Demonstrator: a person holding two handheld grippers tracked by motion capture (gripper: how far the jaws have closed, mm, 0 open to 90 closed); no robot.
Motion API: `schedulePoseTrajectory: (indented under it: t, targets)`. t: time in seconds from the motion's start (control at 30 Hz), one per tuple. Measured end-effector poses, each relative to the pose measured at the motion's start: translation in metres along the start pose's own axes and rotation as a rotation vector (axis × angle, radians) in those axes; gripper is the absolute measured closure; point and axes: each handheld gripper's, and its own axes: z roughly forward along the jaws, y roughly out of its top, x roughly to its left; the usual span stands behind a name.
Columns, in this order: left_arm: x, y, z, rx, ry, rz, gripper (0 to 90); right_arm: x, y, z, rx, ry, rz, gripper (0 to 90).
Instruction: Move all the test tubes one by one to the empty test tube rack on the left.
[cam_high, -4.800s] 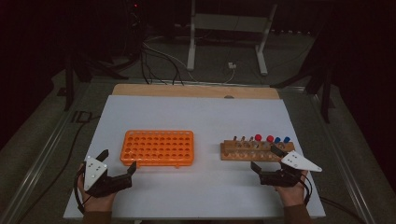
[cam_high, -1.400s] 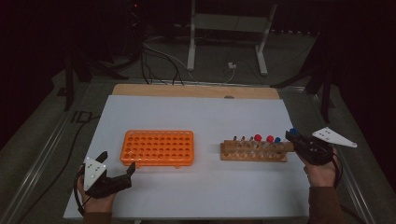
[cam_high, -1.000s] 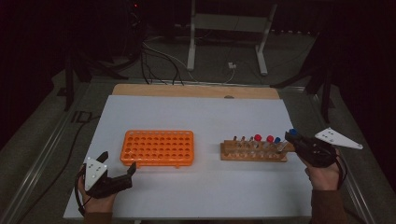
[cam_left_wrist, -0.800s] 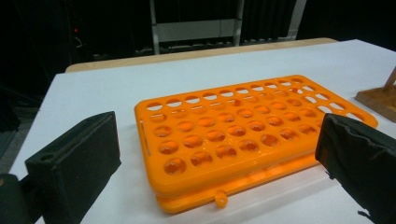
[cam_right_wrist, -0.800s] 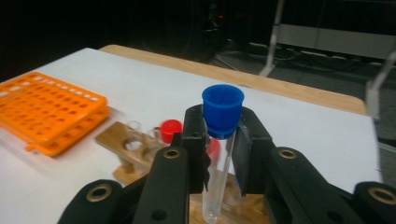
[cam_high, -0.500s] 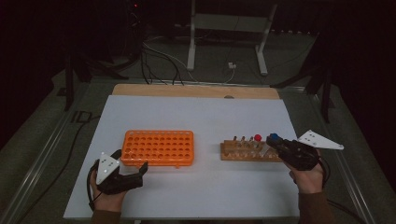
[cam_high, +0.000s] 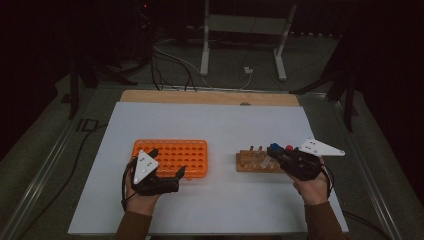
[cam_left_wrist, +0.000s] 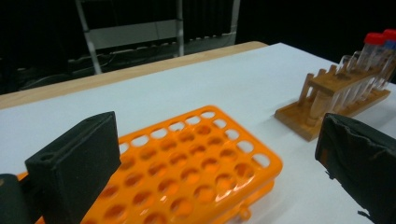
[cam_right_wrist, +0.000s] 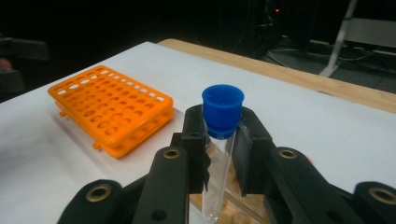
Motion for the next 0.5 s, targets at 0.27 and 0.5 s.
schedulePoseTrajectory:
  t: [0.27, 0.5]
  targets:
    - [-0.017, 0.011, 0.019, -0.006, -0.038, 0.027, 0.5, 0.015, 0.007, 0.018, 0.012, 0.04, -0.024, 76.5]
    - [-0.029, 0.016, 0.036, 0.013, -0.07, 0.041, 0.5, 0.026, 0.013, 0.033, 0.033, 0.067, -0.042, 76.5]
